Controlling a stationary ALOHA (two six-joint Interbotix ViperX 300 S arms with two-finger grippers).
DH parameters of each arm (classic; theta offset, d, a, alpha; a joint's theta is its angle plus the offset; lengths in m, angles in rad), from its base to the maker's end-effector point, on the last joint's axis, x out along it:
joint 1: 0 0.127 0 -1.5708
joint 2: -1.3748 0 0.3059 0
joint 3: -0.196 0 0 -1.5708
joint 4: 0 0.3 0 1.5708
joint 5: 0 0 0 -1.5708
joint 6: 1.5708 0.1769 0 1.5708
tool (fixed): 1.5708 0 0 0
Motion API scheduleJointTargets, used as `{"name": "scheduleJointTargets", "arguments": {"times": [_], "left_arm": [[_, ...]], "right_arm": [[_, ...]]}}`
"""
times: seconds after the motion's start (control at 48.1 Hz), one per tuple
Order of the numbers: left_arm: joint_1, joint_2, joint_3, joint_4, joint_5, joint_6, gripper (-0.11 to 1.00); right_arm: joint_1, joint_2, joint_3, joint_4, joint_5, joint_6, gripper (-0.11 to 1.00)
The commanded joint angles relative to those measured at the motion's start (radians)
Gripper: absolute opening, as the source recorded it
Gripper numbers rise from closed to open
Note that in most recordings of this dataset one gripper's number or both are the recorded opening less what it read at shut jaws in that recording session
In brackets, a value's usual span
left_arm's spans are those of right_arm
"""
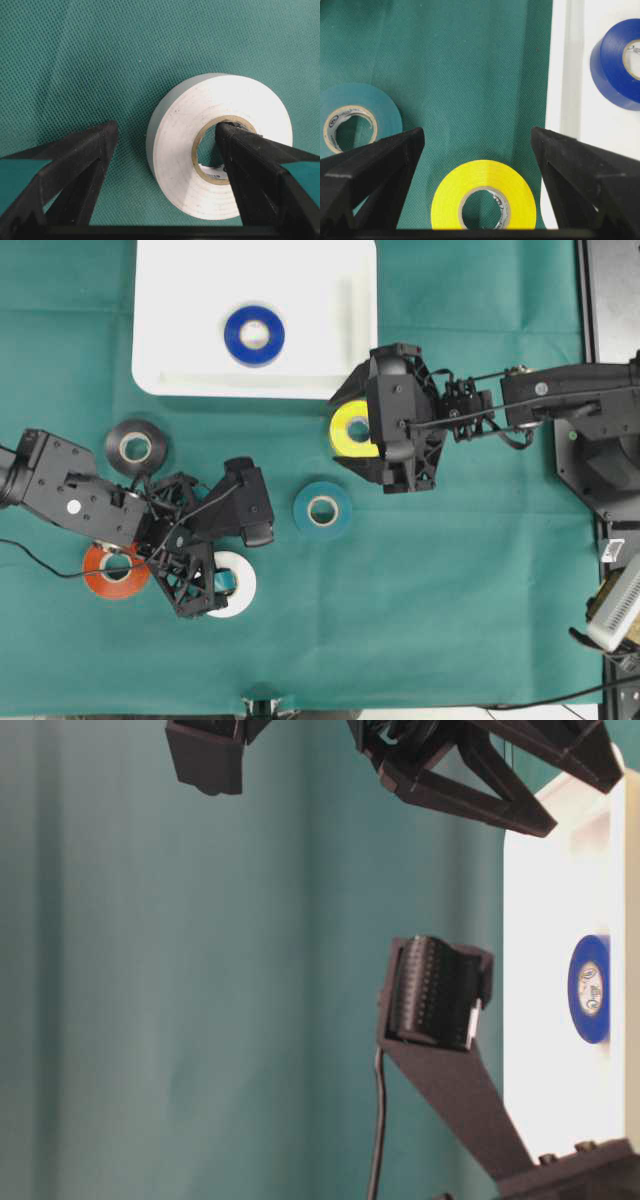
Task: Put the tape alternately from left to right into the white case.
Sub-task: 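Move the left gripper down and grasp the white tape roll, then lift the white roll and carry it into the tray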
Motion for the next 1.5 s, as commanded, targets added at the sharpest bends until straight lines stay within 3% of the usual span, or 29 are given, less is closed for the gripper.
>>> {"name": "scheduleJointTargets", "arguments": {"times": [0.0,0.478,0.686,1.477], "left_arm": [[-0.002,-0.003,0.012,-0.003,0.015,0.000,0.89],[-0.005,0.000,0.040,-0.003,0.020,0.003,0.72],[-0.006,-0.008,0.034,-0.003,0.055,0.006,0.30],[-0.006,-0.132,0.037,-0.002,0.095,0.012,0.29]], "right_arm": [[0.003,-0.008,-0.008,-0.002,-0.009,0.000,0.71],[0.003,-0.008,-0.012,-0.002,-0.017,0.000,0.71],[0.003,-0.008,-0.015,-0.002,-0.017,0.000,0.71],[0.003,-0.008,-0.018,-0.002,-0.017,0.000,0.71]]}}
